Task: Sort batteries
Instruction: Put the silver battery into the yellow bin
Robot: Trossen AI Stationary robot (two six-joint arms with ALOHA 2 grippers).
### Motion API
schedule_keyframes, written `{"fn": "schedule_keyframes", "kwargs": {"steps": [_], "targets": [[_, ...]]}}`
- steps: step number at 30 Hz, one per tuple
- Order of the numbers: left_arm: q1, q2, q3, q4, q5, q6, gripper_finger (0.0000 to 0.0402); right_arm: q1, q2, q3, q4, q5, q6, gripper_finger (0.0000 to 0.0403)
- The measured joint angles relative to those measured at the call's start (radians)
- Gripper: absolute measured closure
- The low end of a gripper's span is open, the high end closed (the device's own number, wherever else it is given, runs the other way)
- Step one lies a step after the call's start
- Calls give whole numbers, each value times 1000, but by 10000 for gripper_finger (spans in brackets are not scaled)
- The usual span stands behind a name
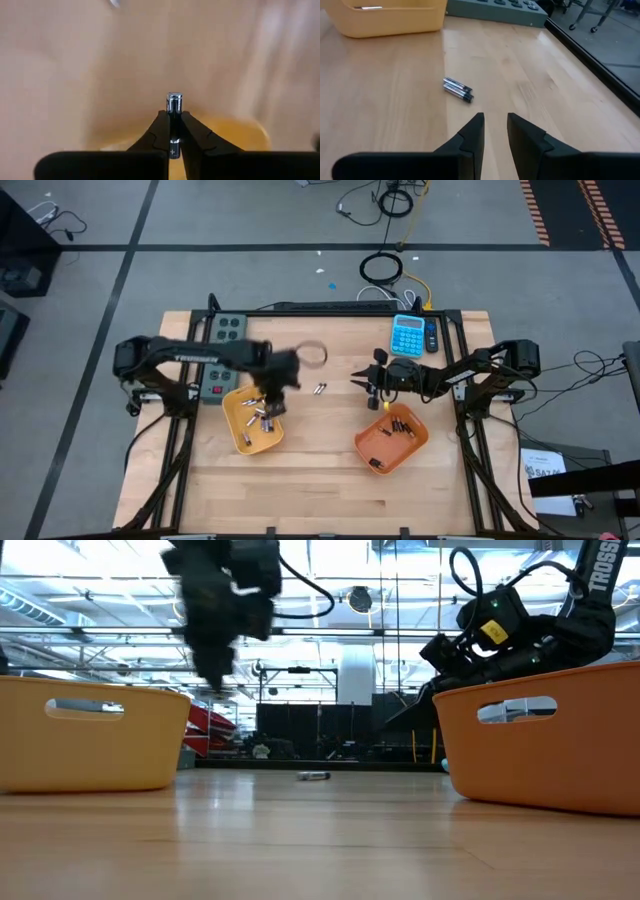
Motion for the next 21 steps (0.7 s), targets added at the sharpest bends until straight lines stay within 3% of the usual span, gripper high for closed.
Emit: {"fn": "schedule_keyframes", "kwargs": {"steps": [6,9,14,21], "targets": [[-197,-32,-89,-94,13,-204,379,14,0,0,-5,15,38,326],[-254,-31,-156,-83,-74,-297,379,33,0,0,10,15,51,326],[-279,-29,-251,-55,-262,-398,331,71,0,10,24,15,74,326],[-279,-41,-232,-75,-292,-383,292,131,0,26,19,61,85,326]]}}
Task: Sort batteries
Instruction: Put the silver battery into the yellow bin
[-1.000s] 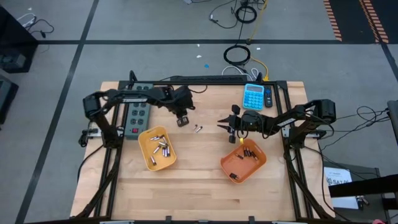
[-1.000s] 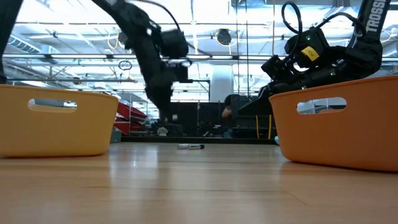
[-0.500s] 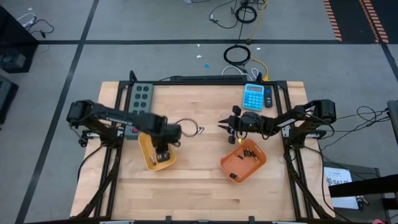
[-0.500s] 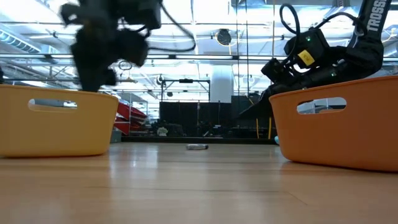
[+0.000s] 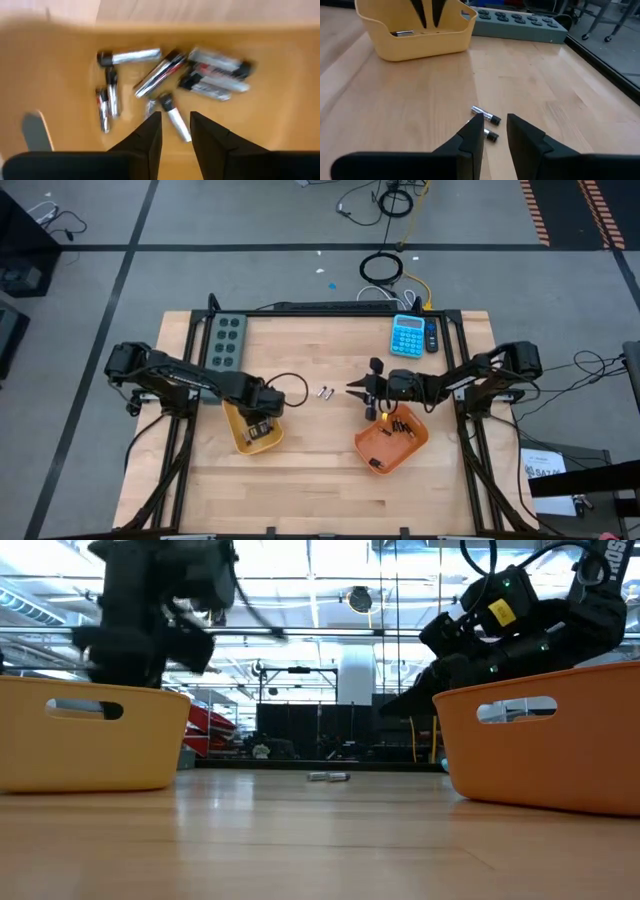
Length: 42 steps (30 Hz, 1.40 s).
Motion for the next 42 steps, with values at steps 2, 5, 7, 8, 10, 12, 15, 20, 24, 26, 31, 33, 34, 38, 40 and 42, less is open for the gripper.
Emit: {"fn": "schedule_keyframes", "kwargs": {"steps": [2,5,7,8,10,12,15,20,24,26,31,33,34,38,40,42], "targets": [[0,-12,33,8,-3,26,291,14,0,0,-1,25,6,326],[5,-22,83,47,-52,88,290,28,0,0,-4,57,15,326],[20,-21,108,111,-86,138,289,34,0,0,-7,81,16,326],[31,-15,113,154,-93,164,289,37,0,0,-8,89,16,326],[60,6,114,260,-96,217,289,39,0,0,-18,93,25,326],[89,37,114,354,-96,265,288,39,0,4,-33,93,38,326],[128,86,114,476,-95,335,288,39,0,36,-141,89,29,330],[186,163,114,607,-55,435,286,36,-1,179,-483,83,-26,338],[218,218,113,637,-53,496,264,14,-1,293,-733,13,-90,323],[228,243,113,661,-53,519,250,5,-1,335,-805,-49,-114,307],[248,288,113,722,-39,523,227,1,-1,431,-1005,-106,-160,260],[257,297,113,750,-3,520,224,1,-2,453,-1056,-106,-176,249],[260,300,113,767,16,509,223,1,-2,459,-1079,-106,-184,246],[267,301,113,819,50,471,223,-2,-2,465,-1146,-133,-240,246],[268,301,113,838,60,449,223,-6,-2,465,-1174,-134,-283,249],[269,301,113,854,60,444,223,-12,-2,465,-1189,-134,-317,251]]}}
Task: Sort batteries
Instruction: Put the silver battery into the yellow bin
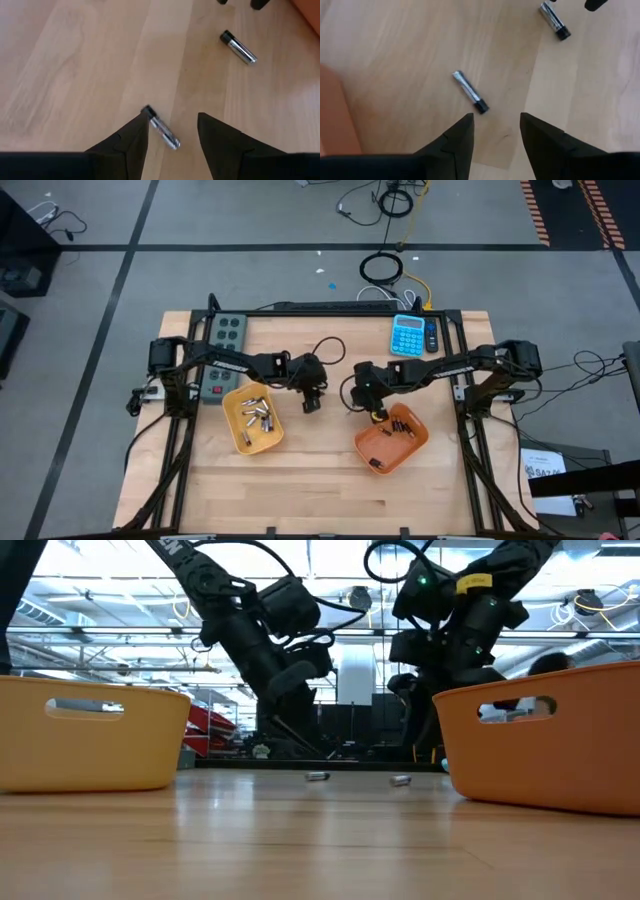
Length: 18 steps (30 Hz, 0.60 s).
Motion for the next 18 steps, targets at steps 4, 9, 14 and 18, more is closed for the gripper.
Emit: {"fn": "schedule_keyframes", "kwargs": {"steps": [4,9,14,18], "targets": [[0,21,1,29,15,-11,223,-11,0,0,-14,-22,-39,252],[0,76,51,4,14,-11,223,-12,0,30,-89,-20,-61,252],[0,155,113,-51,-7,-4,223,-10,-2,79,-171,14,-42,252],[-2,188,139,-91,-37,35,229,-9,-2,94,-180,32,-31,252]]}}
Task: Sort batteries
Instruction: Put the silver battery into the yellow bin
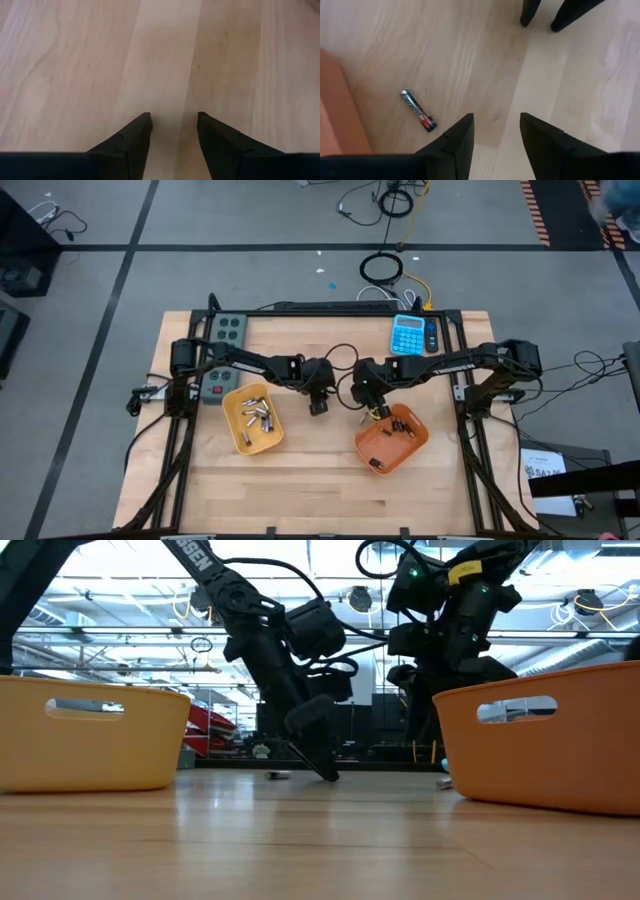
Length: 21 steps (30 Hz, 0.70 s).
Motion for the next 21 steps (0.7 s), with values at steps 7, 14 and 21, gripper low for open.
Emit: {"fn": "schedule_keyframes", "kwargs": {"steps": [7,14,21], "targets": [[-7,-31,-3,-36,-6,46,316,0,0,0,-18,6,3,252],[14,-234,-5,-271,-195,70,338,3,0,0,-35,7,45,252],[183,-262,-14,-502,-148,20,249,45,0,0,3,36,40,252]]}}
